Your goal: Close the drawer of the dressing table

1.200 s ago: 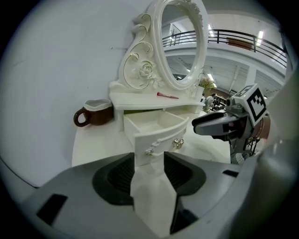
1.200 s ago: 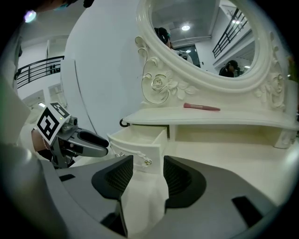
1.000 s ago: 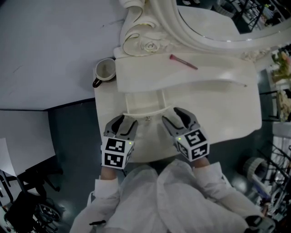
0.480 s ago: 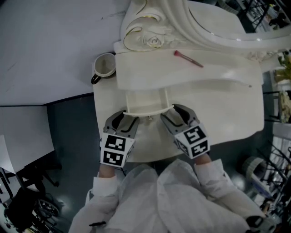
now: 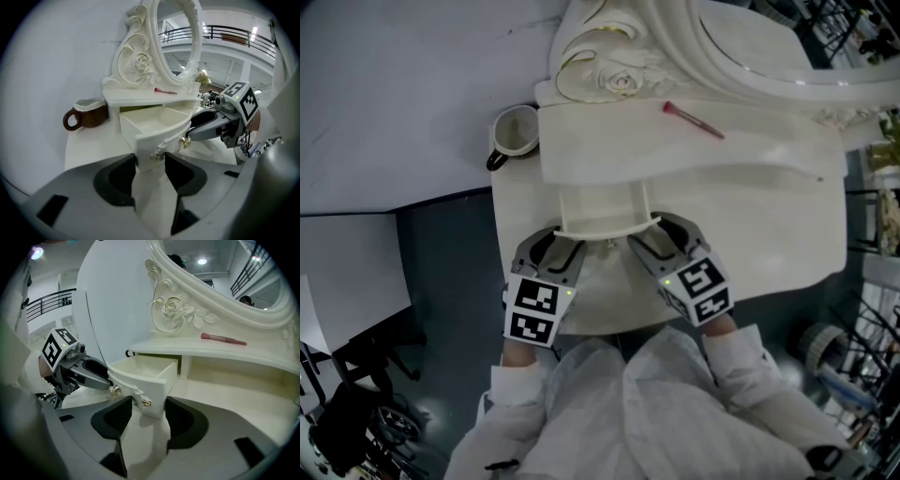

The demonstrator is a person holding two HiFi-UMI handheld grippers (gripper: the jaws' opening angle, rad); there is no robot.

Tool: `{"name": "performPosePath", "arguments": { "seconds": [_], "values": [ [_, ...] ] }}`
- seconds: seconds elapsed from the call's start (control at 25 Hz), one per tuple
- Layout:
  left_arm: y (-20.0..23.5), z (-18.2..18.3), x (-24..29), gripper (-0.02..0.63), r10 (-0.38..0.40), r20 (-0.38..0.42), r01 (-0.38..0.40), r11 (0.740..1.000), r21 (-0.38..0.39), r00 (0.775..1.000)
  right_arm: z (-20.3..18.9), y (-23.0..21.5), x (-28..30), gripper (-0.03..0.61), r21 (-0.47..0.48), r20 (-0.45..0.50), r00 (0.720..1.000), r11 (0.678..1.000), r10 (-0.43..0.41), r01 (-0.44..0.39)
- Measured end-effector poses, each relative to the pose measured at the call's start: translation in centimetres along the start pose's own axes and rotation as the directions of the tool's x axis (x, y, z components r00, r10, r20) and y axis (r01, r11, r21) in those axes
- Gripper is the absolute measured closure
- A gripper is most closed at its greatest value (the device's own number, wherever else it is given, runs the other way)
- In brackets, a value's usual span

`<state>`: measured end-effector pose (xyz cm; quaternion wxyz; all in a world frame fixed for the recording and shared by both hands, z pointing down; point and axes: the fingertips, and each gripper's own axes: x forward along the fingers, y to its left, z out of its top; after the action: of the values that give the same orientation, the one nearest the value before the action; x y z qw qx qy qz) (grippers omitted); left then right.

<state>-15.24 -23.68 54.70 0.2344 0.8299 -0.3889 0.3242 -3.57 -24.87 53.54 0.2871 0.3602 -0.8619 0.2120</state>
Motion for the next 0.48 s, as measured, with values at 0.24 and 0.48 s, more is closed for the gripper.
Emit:
{"name": "performPosePath", "arguments": {
  "seconds": [0.24,0.48],
  "values": [
    [0.03,-0.05,0.13,0.428,0.008,0.0,-0.008,1.0,0.0,1.0,-0.12,-0.1,0.12,0.38,0.013,0.003,1.0,1.0,0.001,-0.001],
    [0.01,-0.04,0.22,0.428,0.013,0.009,-0.013,1.0,-0.001,1.0,-0.17,-0.17,0.18,0.38,0.012,0.005,1.0,1.0,-0.005,0.005]
  ]
}}
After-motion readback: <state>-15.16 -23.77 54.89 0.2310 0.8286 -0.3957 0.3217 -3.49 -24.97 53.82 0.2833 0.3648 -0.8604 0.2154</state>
